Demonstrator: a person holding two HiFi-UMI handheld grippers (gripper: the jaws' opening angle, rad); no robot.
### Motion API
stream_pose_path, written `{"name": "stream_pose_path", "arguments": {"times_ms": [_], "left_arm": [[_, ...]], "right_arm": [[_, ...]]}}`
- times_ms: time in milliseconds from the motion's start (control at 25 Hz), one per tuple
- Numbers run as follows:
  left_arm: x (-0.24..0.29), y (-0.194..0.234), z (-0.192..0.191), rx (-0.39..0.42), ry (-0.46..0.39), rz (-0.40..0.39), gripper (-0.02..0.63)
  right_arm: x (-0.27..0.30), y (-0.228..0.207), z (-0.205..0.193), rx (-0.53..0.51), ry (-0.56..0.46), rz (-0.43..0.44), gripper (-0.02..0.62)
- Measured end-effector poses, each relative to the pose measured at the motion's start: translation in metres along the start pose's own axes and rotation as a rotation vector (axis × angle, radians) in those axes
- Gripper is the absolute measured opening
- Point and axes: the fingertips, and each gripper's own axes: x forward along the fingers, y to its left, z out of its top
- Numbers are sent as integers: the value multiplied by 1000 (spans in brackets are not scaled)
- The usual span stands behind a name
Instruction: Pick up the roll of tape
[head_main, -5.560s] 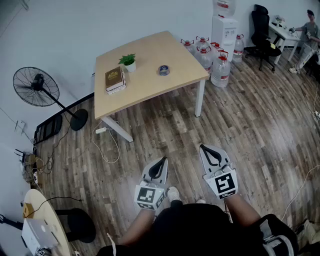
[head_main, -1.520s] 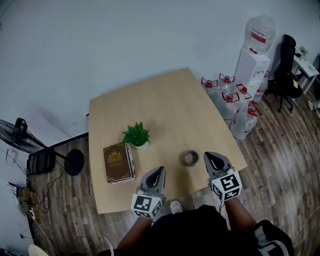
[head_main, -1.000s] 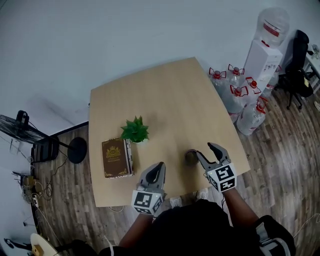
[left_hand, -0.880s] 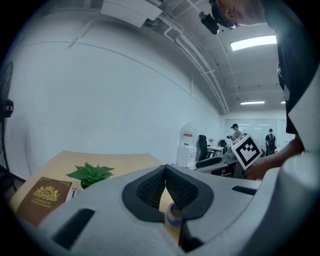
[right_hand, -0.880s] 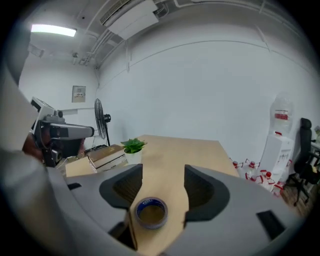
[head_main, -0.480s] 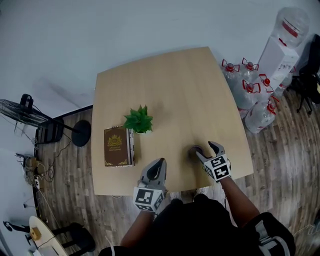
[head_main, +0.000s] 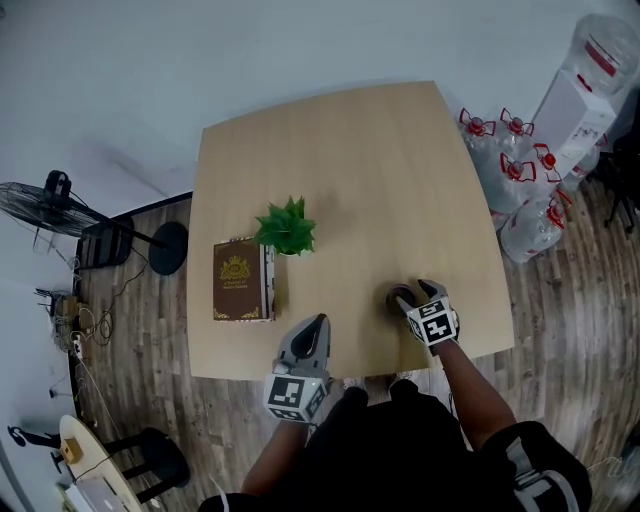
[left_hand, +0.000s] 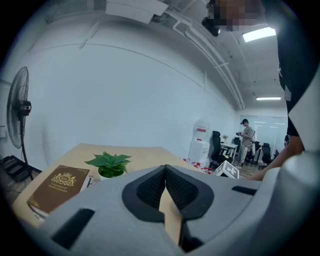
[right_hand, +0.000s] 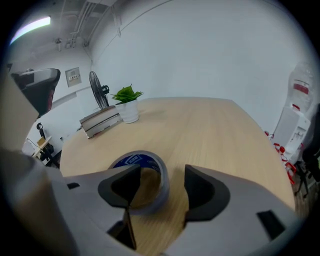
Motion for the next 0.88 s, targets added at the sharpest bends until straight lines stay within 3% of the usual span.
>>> {"name": "stream_pose_path", "arguments": {"times_ms": [480, 880], "left_arm": [[-2, 9, -1, 3, -5, 6, 3], [-8, 12, 1, 3, -8, 7, 3]], "right_arm": [[21, 2, -1, -38, 50, -21, 117], [11, 1, 3, -67, 28, -51, 67]]}}
